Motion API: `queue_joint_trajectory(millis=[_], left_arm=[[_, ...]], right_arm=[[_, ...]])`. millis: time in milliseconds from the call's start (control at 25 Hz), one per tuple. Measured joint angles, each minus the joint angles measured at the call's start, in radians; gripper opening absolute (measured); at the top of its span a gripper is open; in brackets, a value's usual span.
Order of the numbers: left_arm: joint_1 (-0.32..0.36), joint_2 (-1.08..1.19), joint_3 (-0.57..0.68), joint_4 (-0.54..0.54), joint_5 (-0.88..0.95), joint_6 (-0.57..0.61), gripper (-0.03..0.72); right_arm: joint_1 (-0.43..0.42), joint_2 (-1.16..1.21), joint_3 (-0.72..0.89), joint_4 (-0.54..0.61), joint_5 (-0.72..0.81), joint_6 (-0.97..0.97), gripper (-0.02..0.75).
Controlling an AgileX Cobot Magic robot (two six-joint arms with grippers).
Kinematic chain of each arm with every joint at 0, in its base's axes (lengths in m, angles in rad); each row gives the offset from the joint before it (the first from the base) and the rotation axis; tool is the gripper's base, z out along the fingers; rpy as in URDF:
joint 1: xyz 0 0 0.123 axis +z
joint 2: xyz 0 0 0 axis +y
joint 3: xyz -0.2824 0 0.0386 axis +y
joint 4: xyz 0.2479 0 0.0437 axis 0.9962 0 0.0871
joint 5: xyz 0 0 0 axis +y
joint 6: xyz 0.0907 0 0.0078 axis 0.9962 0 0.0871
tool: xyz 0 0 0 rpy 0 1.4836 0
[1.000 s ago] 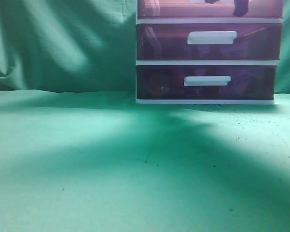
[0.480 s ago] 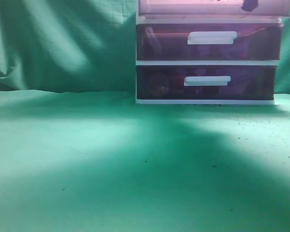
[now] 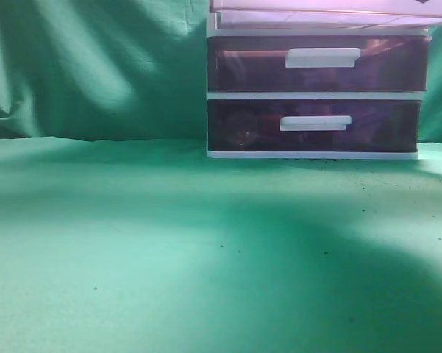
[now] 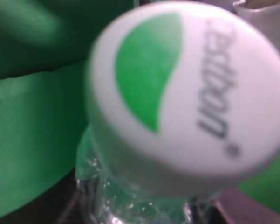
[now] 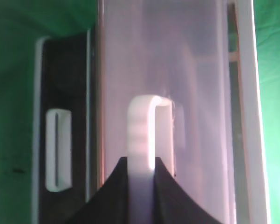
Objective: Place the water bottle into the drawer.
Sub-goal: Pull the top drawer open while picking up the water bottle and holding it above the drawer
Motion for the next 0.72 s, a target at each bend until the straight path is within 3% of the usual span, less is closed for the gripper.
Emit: queue_joint_trajectory(millis=[360,560,720], left_arm=[[0.0,0.032,-0.043,0.0,-0.216,0.0,0.302],[-0.003,0.168,-0.26,0.0,-0.235,0.0,0.302],[-0.053,0.314,-0.487,0.0,-0.233,0.0,0.302]], right_arm=[[-0.006,-0.035,0.066,-0.003,-0.037,0.015,0.081],[-0.008,-0.037,0.067,-0.004,-0.042,0.017,0.081],[-0.008,-0.037,0.067,-0.006,-0.044,0.017,0.081]])
